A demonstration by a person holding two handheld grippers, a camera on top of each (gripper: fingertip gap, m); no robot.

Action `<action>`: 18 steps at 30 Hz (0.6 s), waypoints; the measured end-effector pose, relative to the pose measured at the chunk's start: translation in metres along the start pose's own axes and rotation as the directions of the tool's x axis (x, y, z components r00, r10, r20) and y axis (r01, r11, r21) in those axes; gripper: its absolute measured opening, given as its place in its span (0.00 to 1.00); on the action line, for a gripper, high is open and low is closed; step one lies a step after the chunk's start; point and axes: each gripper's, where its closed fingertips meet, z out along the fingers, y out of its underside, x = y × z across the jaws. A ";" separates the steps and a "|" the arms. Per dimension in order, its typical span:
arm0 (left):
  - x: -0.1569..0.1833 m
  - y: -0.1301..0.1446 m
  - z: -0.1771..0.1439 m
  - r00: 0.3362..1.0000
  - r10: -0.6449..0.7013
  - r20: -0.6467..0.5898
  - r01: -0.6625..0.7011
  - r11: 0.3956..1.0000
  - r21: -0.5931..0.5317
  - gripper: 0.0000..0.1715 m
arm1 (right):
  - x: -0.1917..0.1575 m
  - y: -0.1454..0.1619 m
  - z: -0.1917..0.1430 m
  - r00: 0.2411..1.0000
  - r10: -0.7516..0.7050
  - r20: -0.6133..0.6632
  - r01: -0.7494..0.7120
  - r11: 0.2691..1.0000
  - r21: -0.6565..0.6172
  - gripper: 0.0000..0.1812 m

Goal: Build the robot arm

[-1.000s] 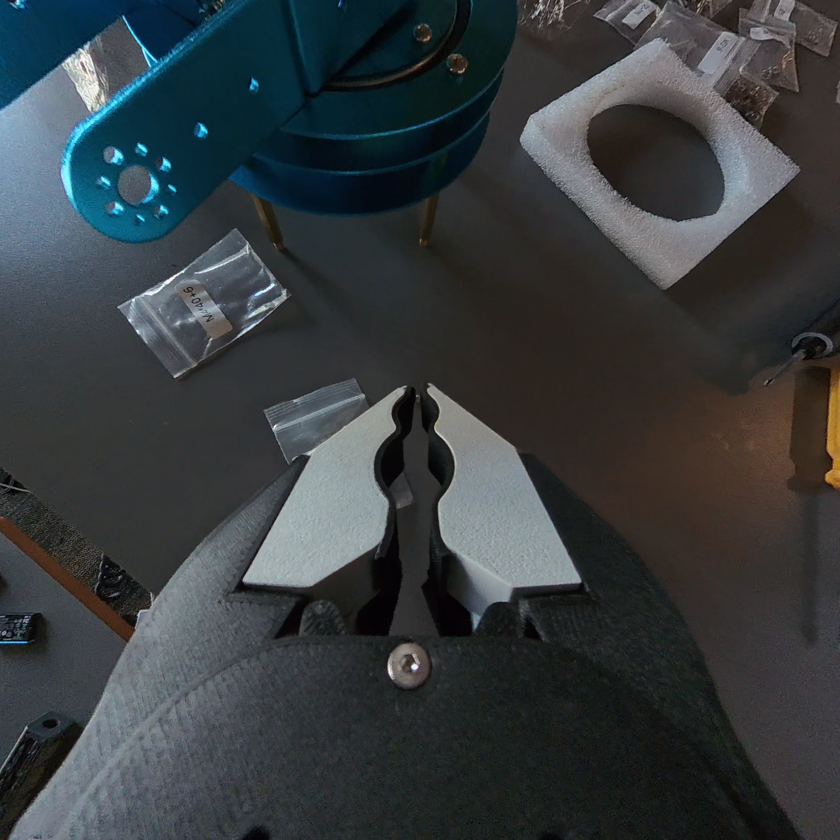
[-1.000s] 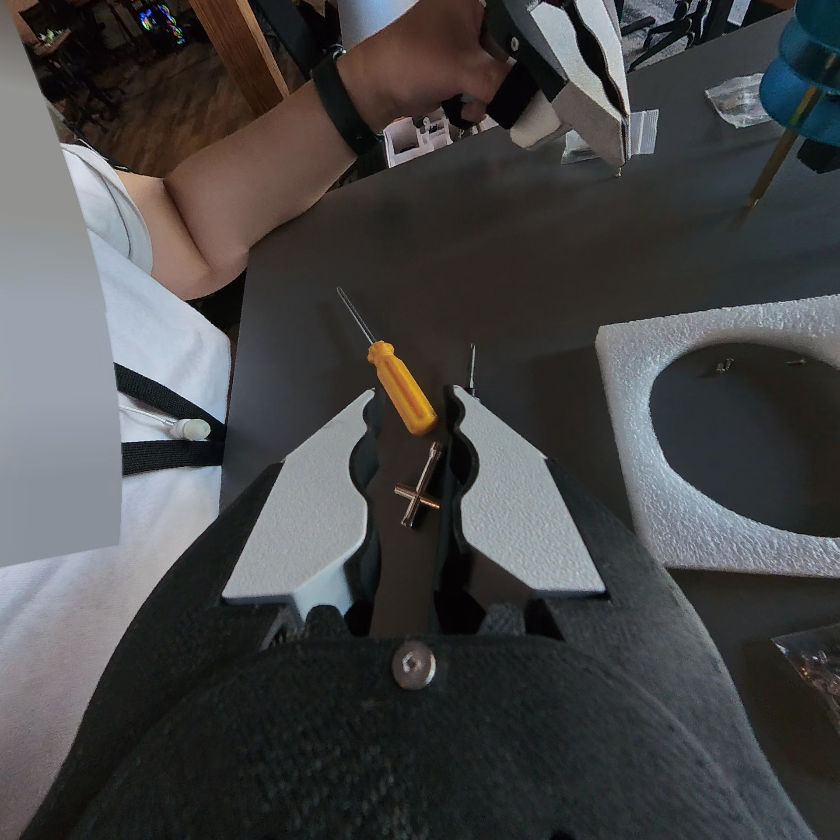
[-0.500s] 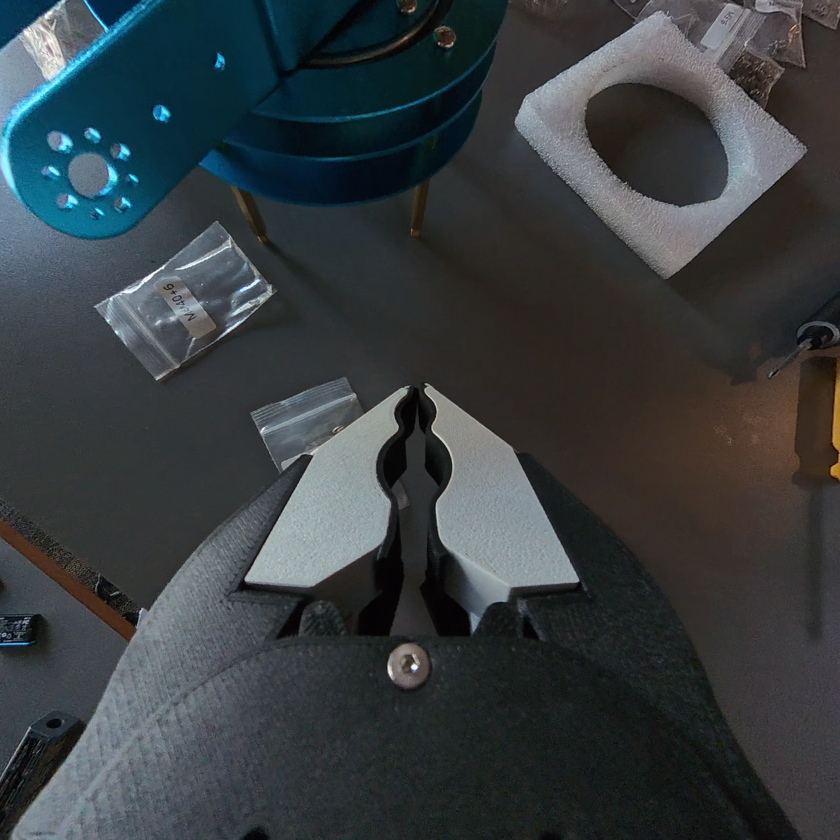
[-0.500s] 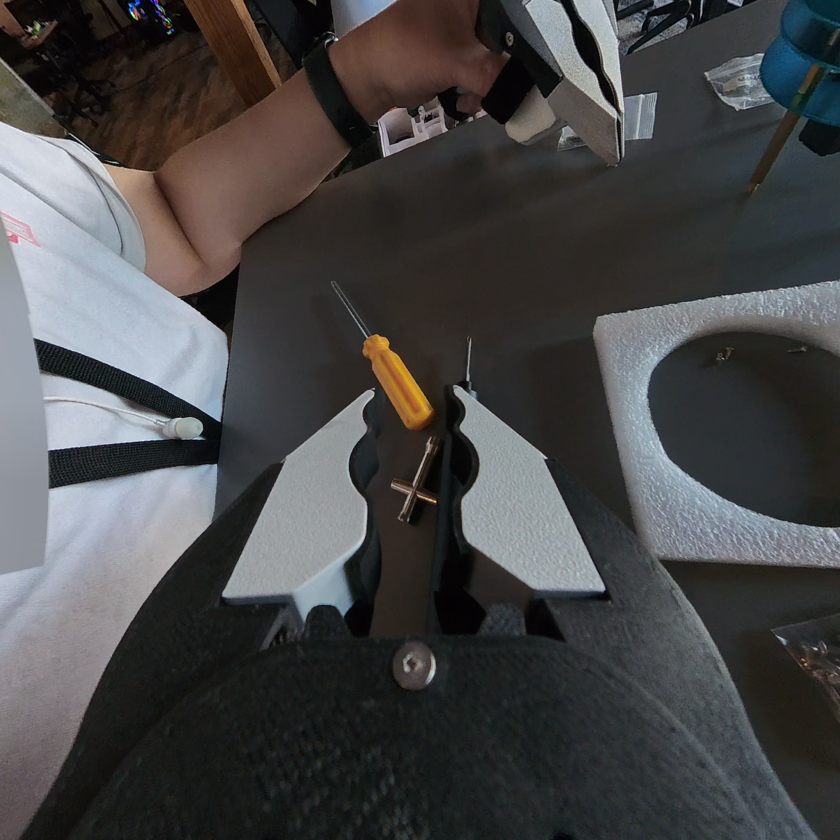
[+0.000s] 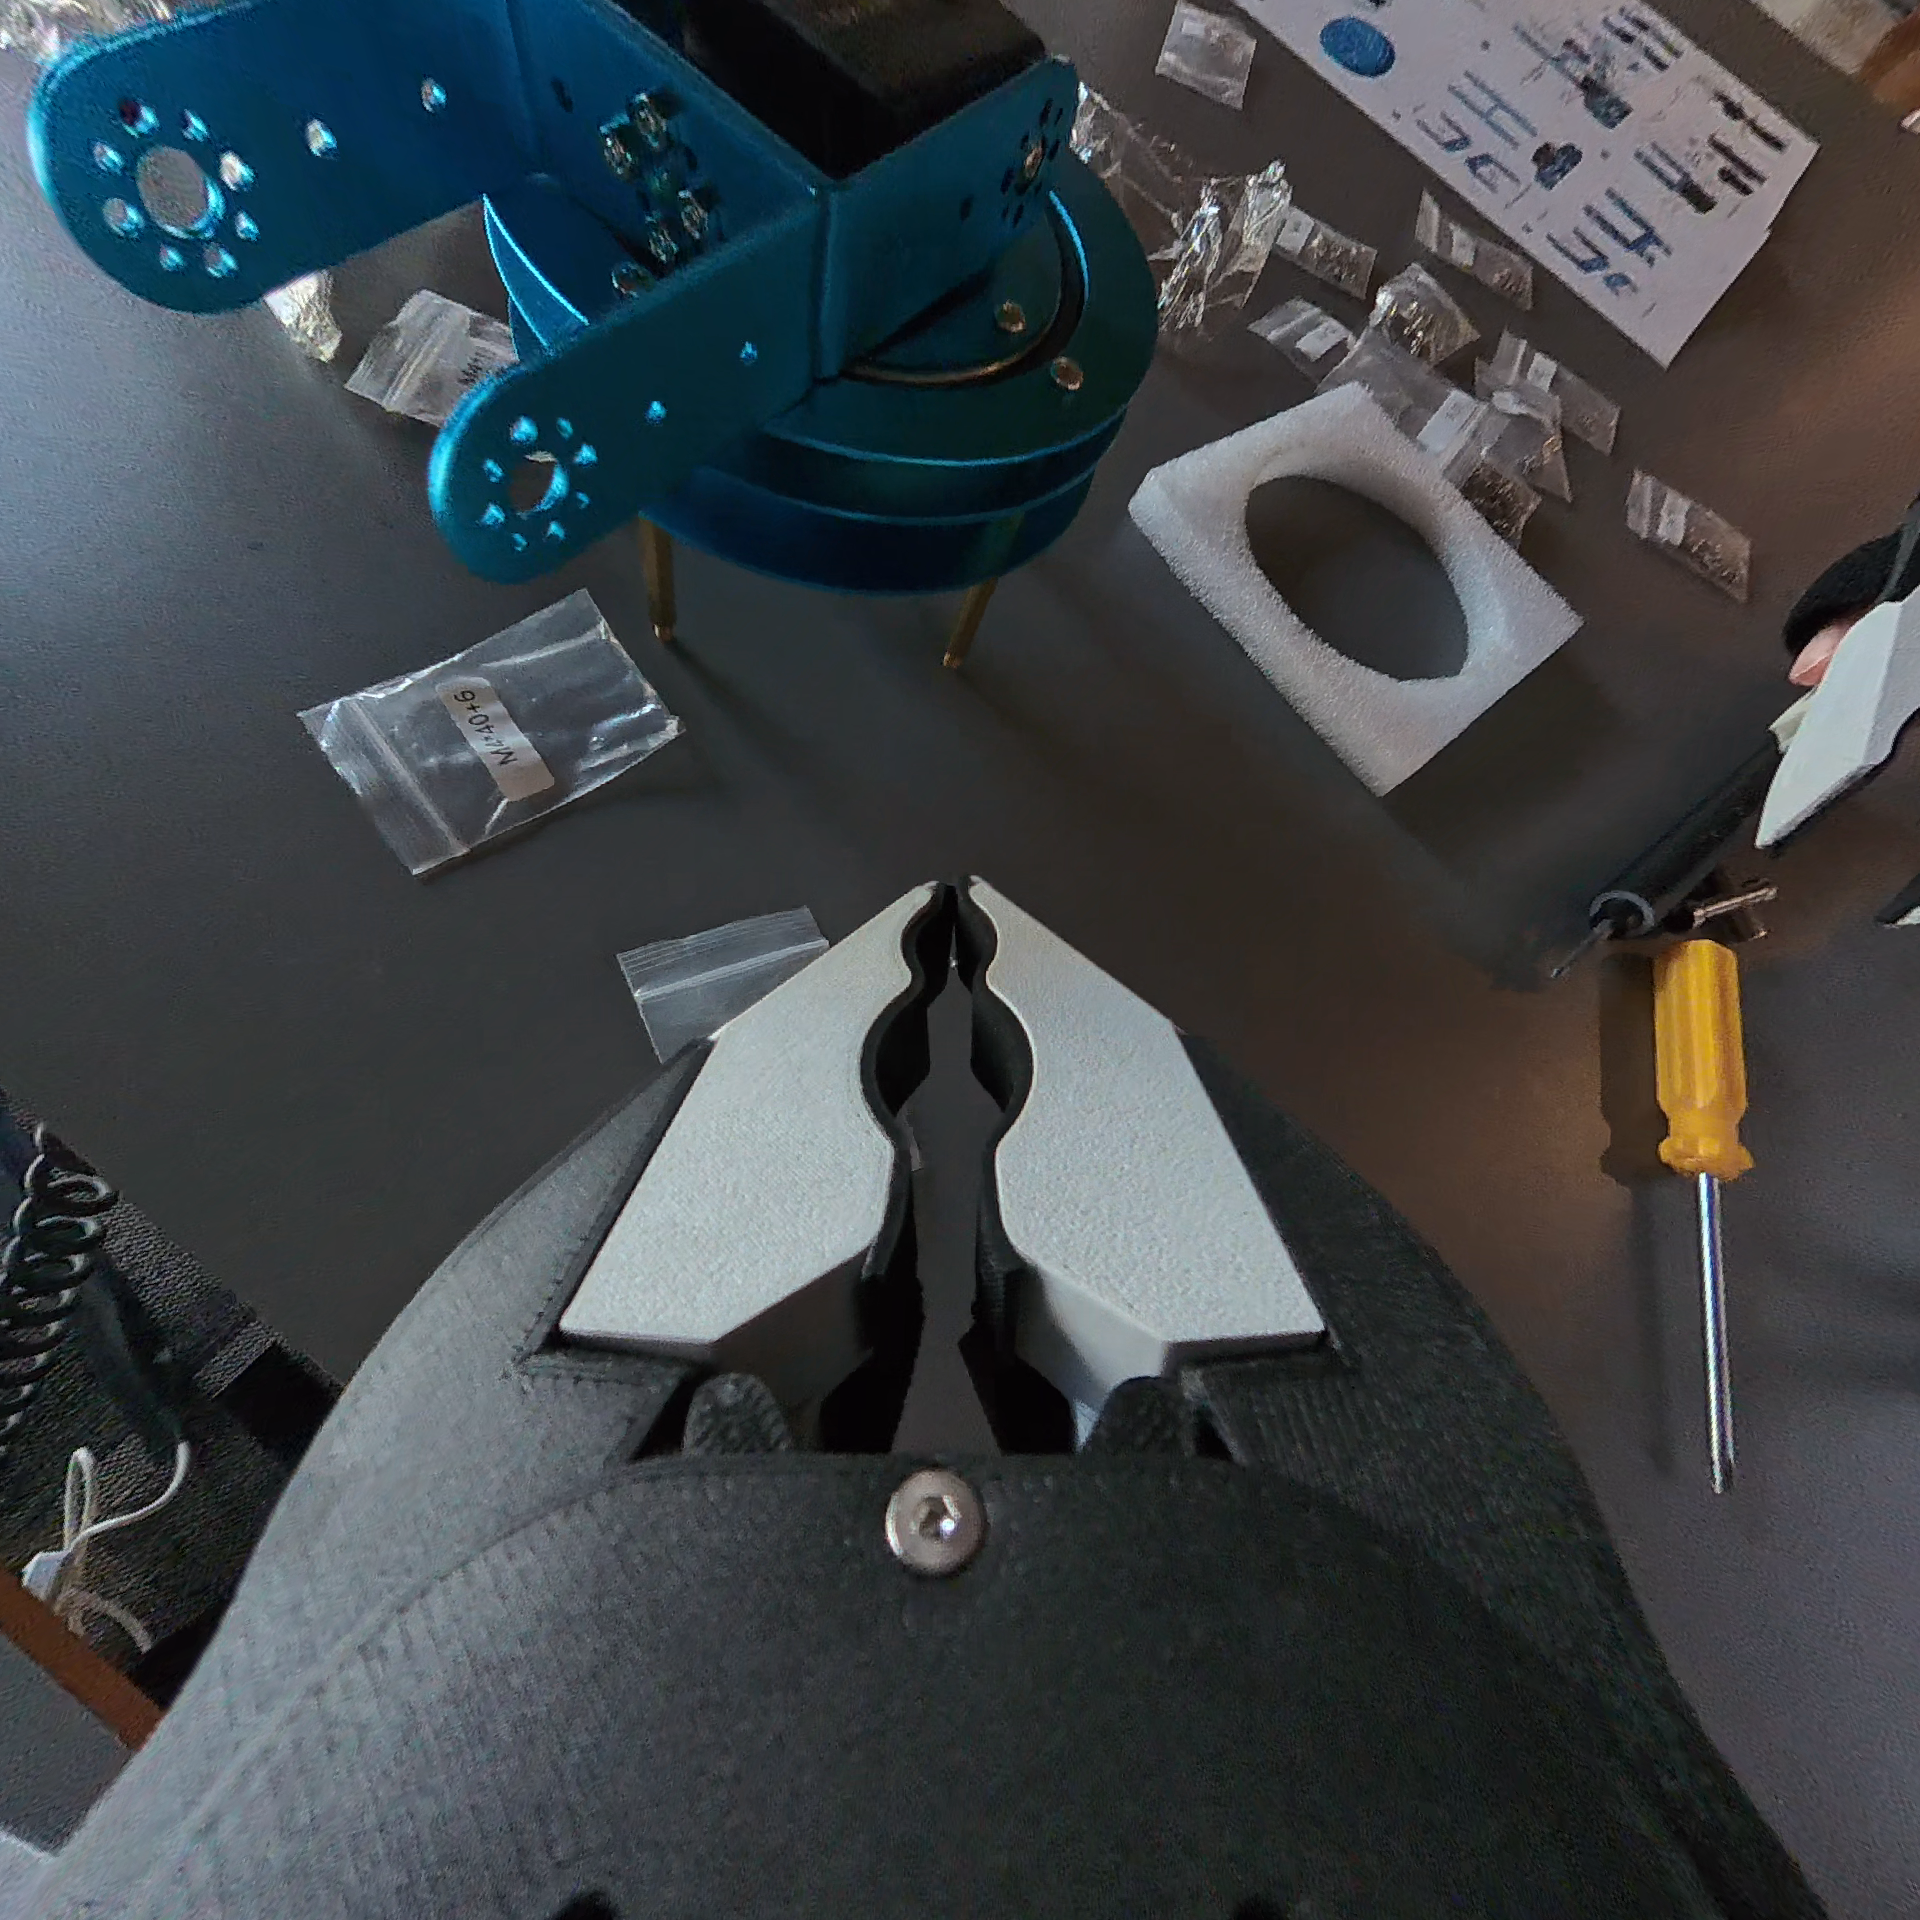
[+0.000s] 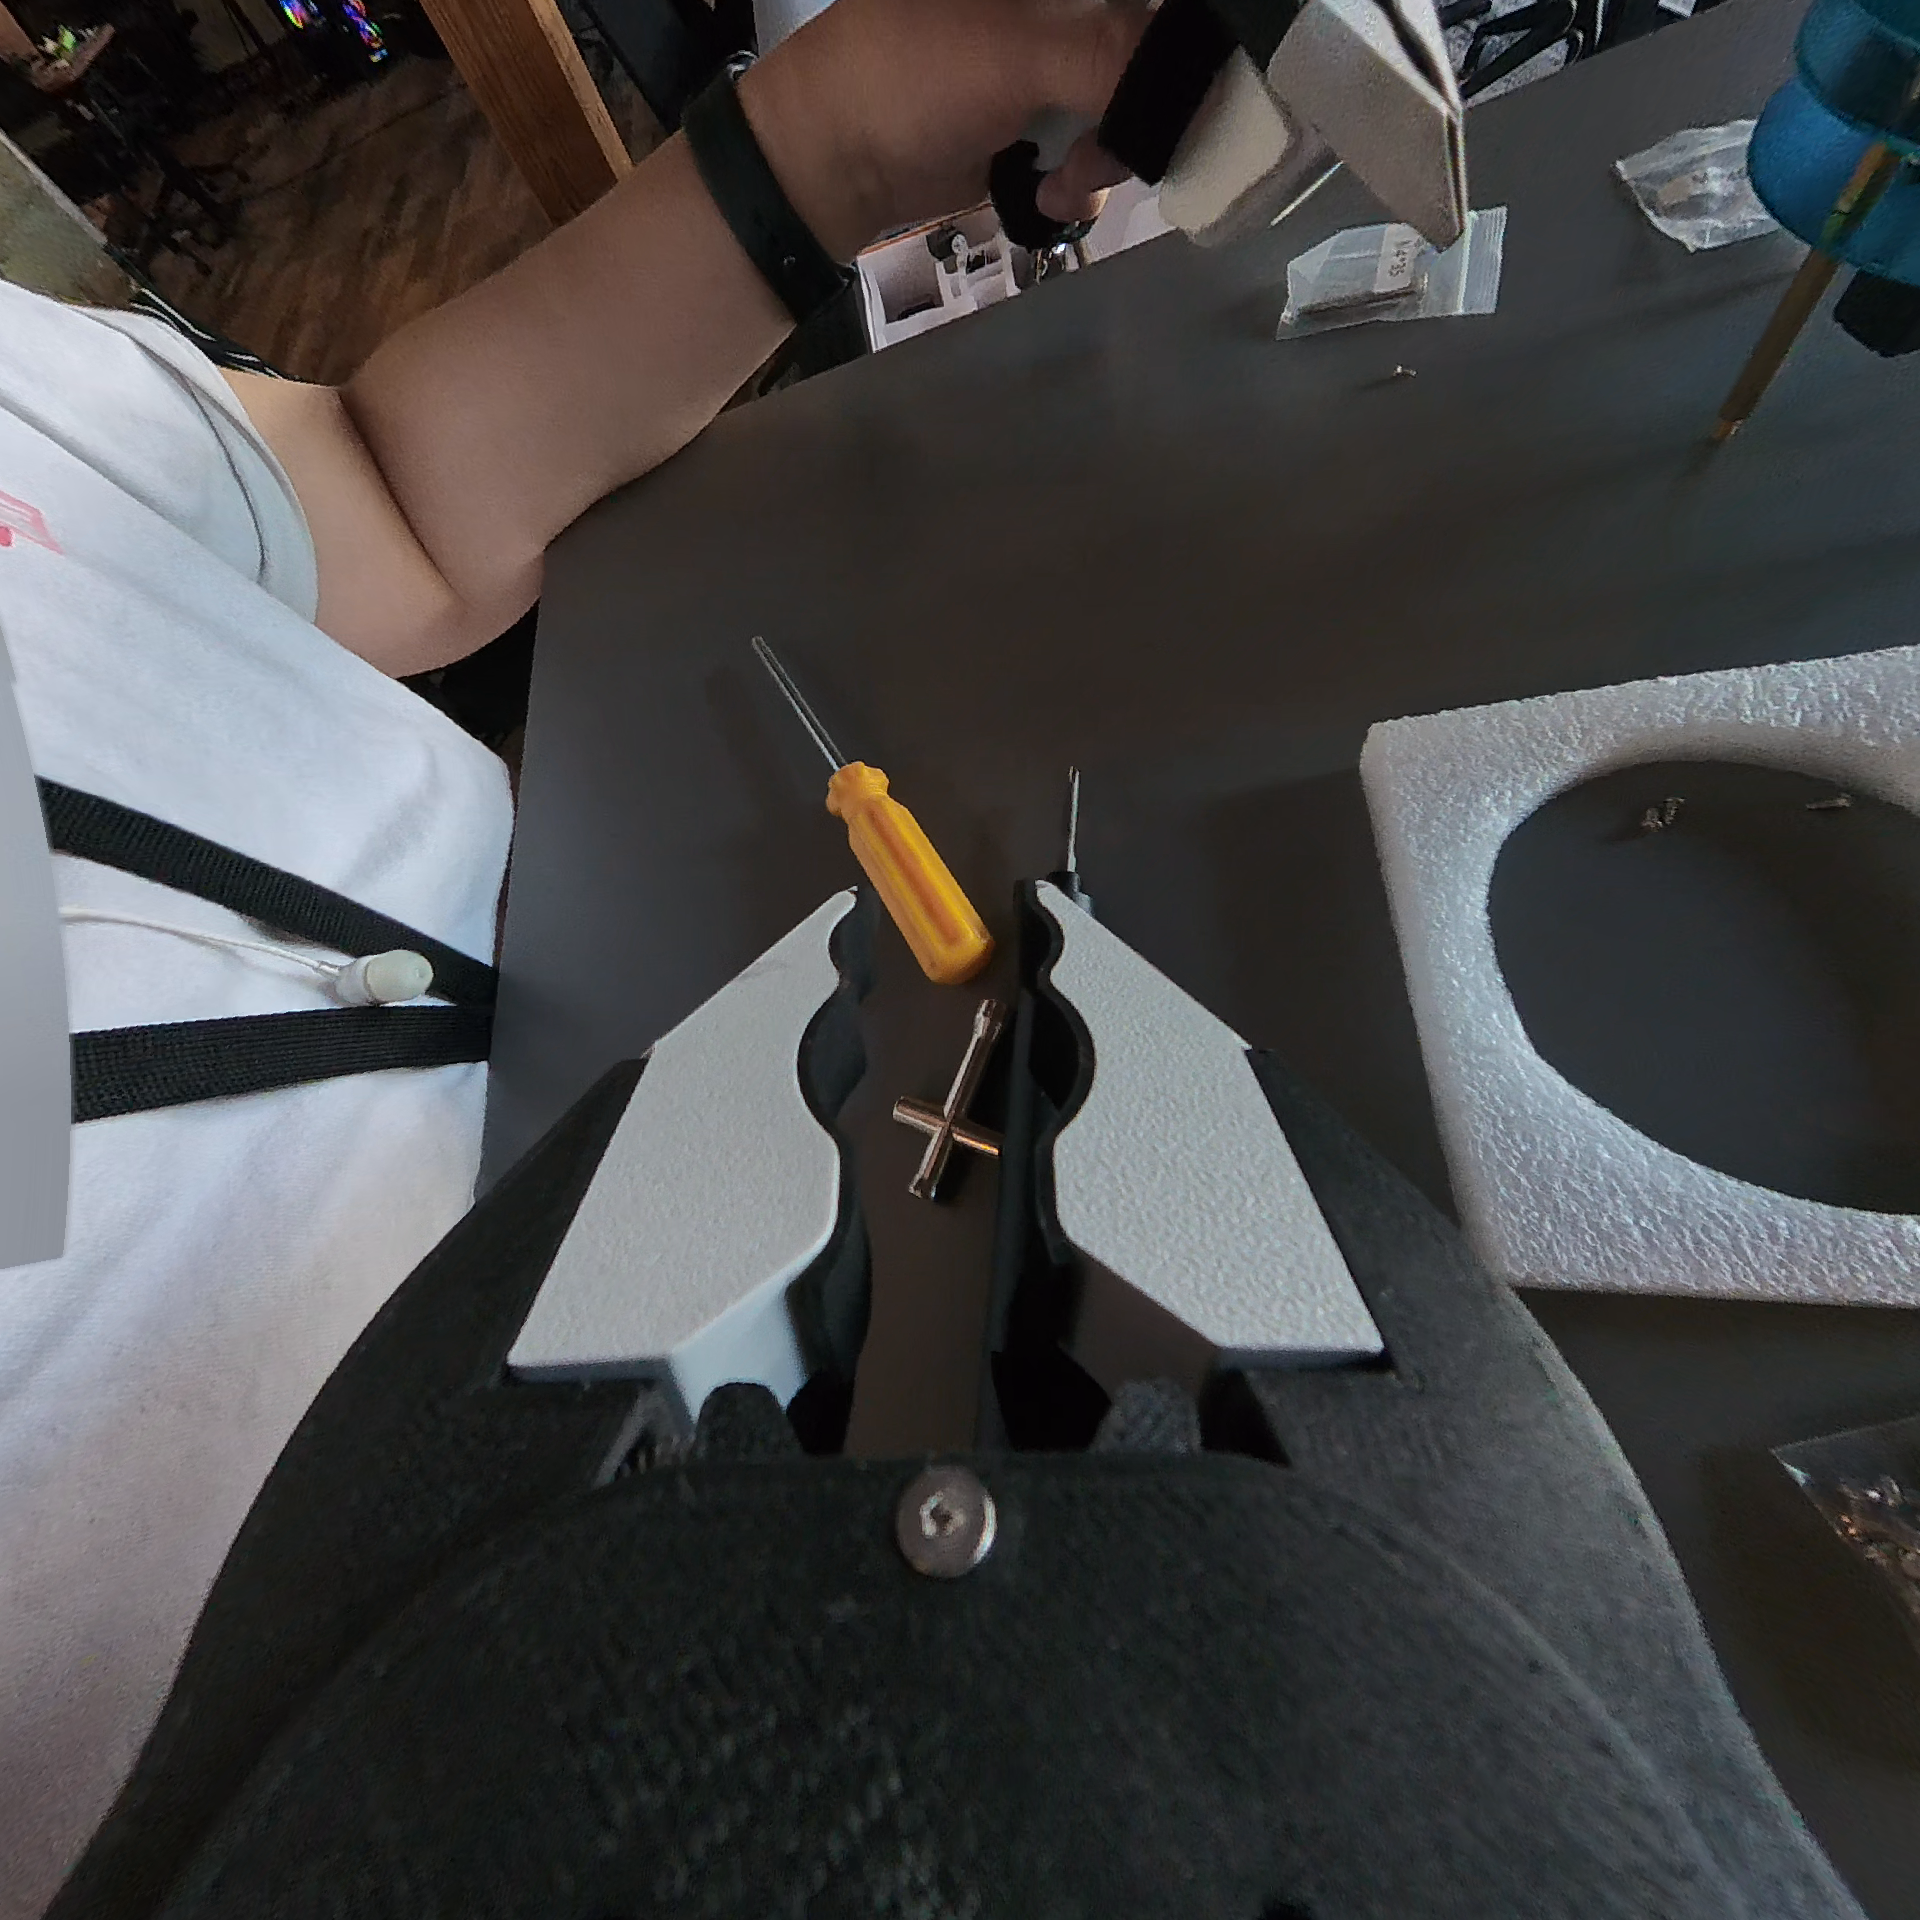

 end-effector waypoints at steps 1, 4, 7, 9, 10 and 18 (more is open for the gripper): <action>0.001 -0.001 0.000 1.000 -0.003 -0.005 0.003 1.000 0.004 0.00 | 0.000 0.000 0.000 1.000 -0.002 -0.002 0.002 1.000 0.001 0.14; 0.000 0.002 -0.001 1.000 -0.009 -0.003 0.009 1.000 -0.004 0.00 | -0.004 -0.004 -0.001 1.000 -0.014 0.006 0.014 1.000 0.017 0.14; 0.000 0.003 0.000 1.000 -0.010 -0.003 0.010 1.000 -0.007 0.00 | -0.001 -0.003 0.000 1.000 0.000 0.007 0.000 1.000 0.013 0.14; 0.000 0.004 0.001 1.000 -0.010 -0.004 0.010 1.000 -0.017 0.00 | 0.001 -0.002 0.000 1.000 0.012 0.008 -0.012 1.000 0.015 0.14; 0.001 0.005 0.002 1.000 -0.007 -0.005 0.007 1.000 -0.024 0.00 | 0.001 -0.002 0.000 1.000 0.017 0.010 -0.017 1.000 0.018 0.14; -0.006 0.018 0.000 1.000 0.012 0.025 -0.010 0.995 -0.095 0.00 | 0.001 -0.004 -0.001 1.000 -0.005 -0.009 0.006 1.000 0.022 0.14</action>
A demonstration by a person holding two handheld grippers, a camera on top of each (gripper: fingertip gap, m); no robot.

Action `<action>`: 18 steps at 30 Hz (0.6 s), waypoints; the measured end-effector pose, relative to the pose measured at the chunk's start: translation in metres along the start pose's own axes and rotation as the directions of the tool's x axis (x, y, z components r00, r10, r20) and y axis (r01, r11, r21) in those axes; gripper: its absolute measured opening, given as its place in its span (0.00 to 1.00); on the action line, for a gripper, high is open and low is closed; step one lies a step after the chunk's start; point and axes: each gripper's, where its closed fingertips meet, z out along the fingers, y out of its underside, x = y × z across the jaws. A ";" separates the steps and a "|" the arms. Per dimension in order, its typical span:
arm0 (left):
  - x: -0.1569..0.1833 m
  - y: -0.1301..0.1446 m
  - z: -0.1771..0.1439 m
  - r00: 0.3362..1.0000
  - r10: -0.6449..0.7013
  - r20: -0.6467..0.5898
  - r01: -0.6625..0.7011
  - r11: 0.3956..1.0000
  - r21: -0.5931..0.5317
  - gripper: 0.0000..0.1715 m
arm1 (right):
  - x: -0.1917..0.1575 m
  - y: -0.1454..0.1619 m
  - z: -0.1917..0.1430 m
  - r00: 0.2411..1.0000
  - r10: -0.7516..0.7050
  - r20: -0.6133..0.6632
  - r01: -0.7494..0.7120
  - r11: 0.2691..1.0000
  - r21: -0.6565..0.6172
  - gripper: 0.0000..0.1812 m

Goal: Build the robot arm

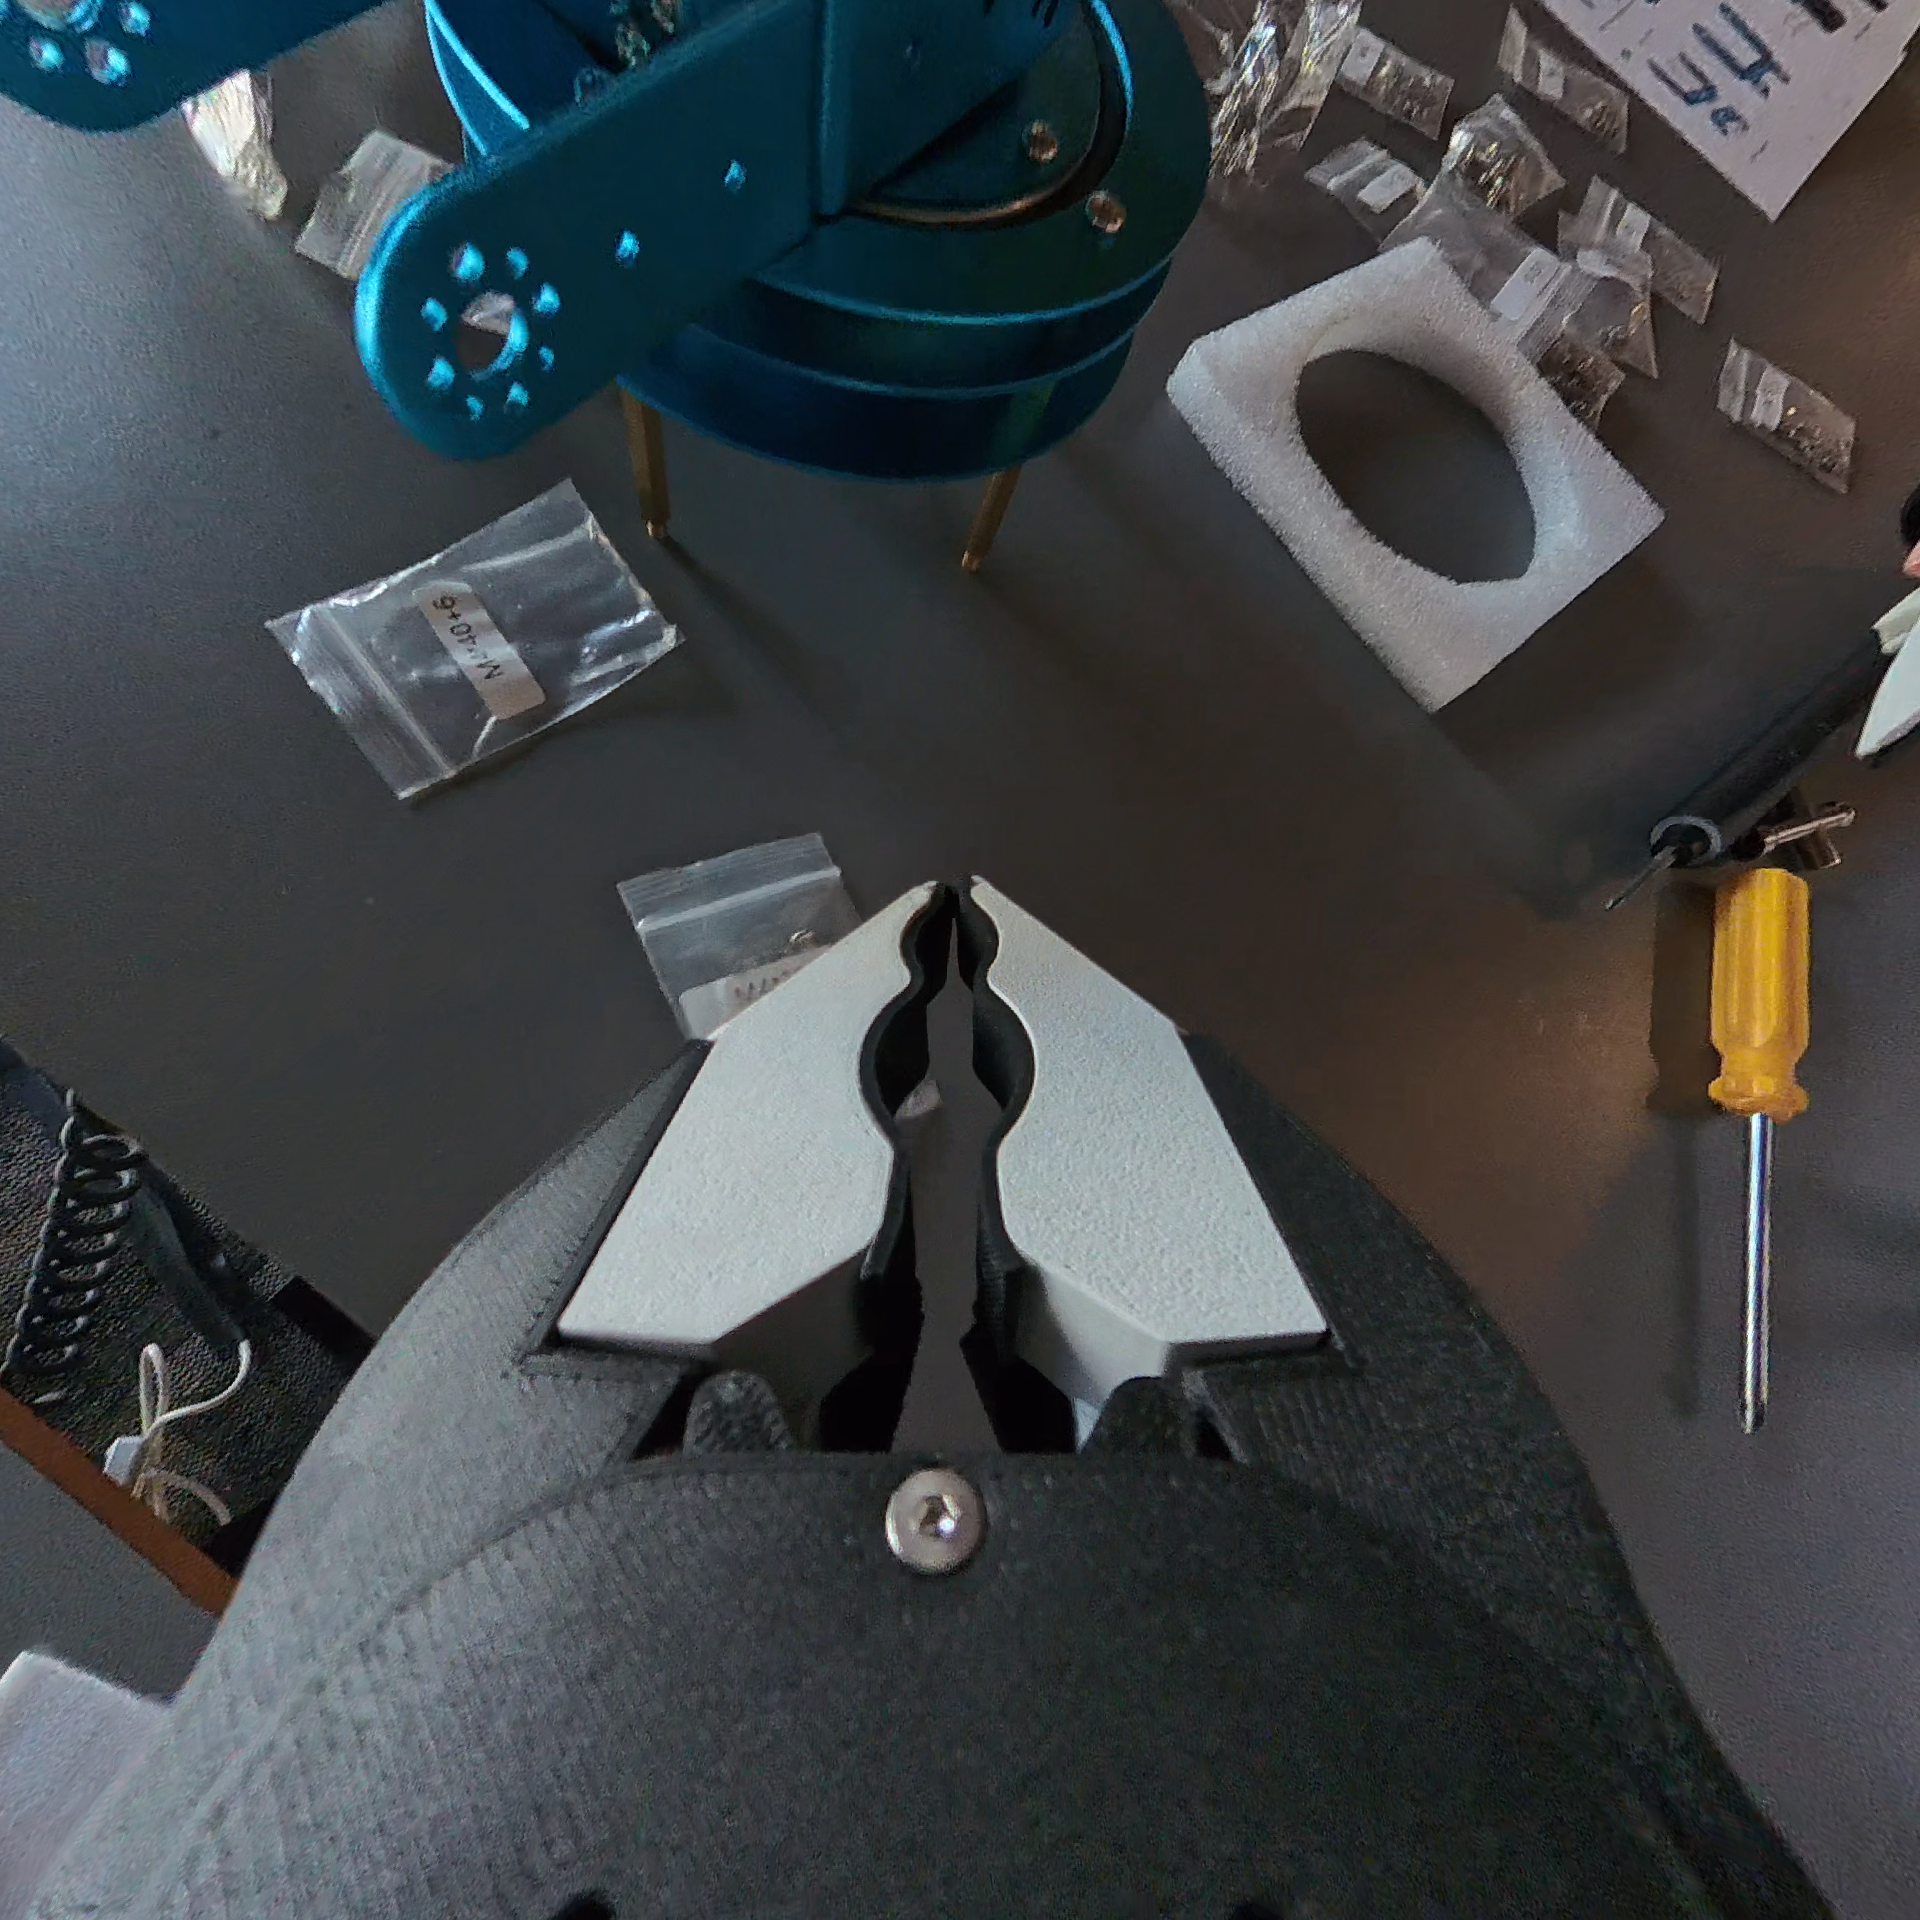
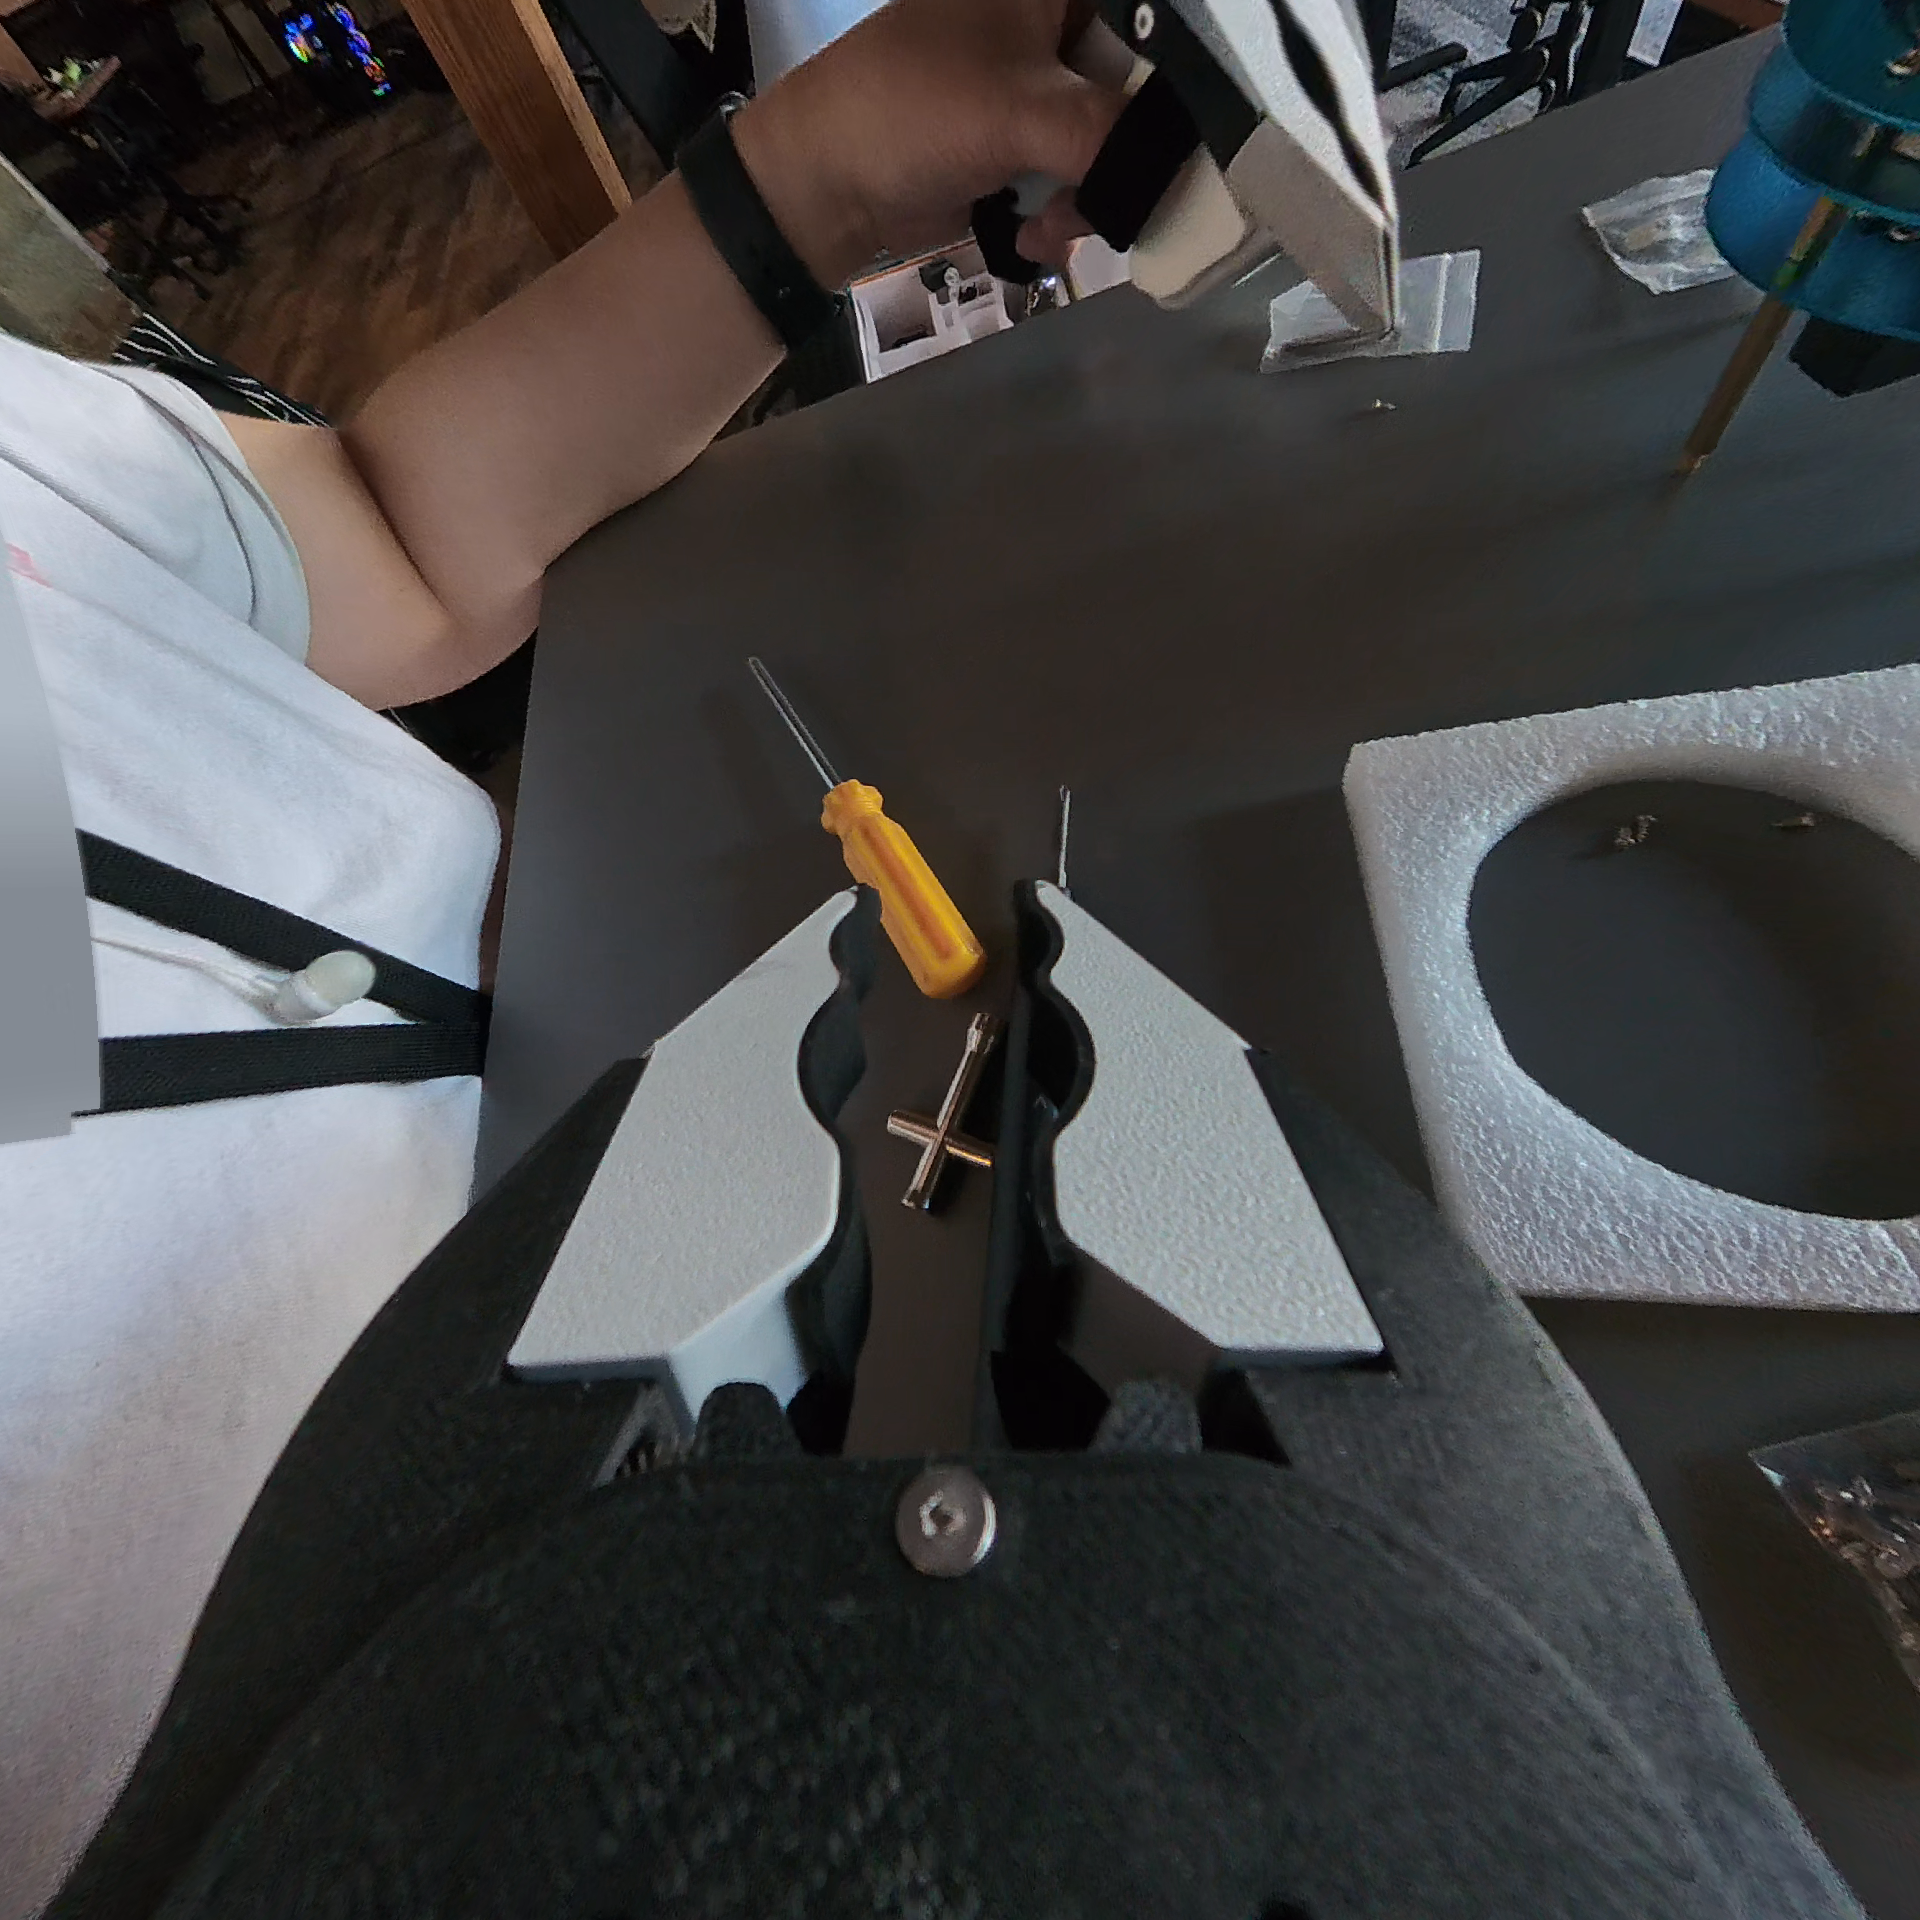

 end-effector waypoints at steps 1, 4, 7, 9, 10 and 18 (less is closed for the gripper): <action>-0.003 0.002 -0.002 1.000 0.004 0.014 -0.003 1.000 -0.007 0.02 | 0.001 0.000 0.000 1.000 -0.003 -0.010 0.003 1.000 -0.001 0.14; -0.001 0.002 -0.004 0.999 0.033 0.014 -0.033 0.999 -0.012 0.07 | 0.004 -0.002 -0.003 1.000 -0.009 -0.028 0.009 1.000 0.008 0.14; 0.005 0.007 0.000 0.997 0.076 0.011 -0.075 0.996 -0.048 0.08 | 0.005 -0.004 -0.004 0.999 -0.002 -0.032 0.003 1.000 0.021 0.14; 0.005 0.010 0.005 0.994 0.100 0.034 -0.096 0.992 -0.087 0.08 | 0.006 -0.003 -0.004 0.999 -0.001 -0.036 0.001 1.000 0.015 0.14; 0.005 0.011 0.007 0.993 0.114 0.044 -0.109 0.989 -0.100 0.07 | 0.006 -0.002 -0.003 0.999 -0.007 -0.040 0.007 1.000 0.010 0.14; 0.010 0.007 0.016 0.987 0.155 0.046 -0.150 0.984 -0.097 0.05 | 0.005 -0.001 -0.003 0.998 -0.029 -0.052 0.029 1.000 -0.006 0.14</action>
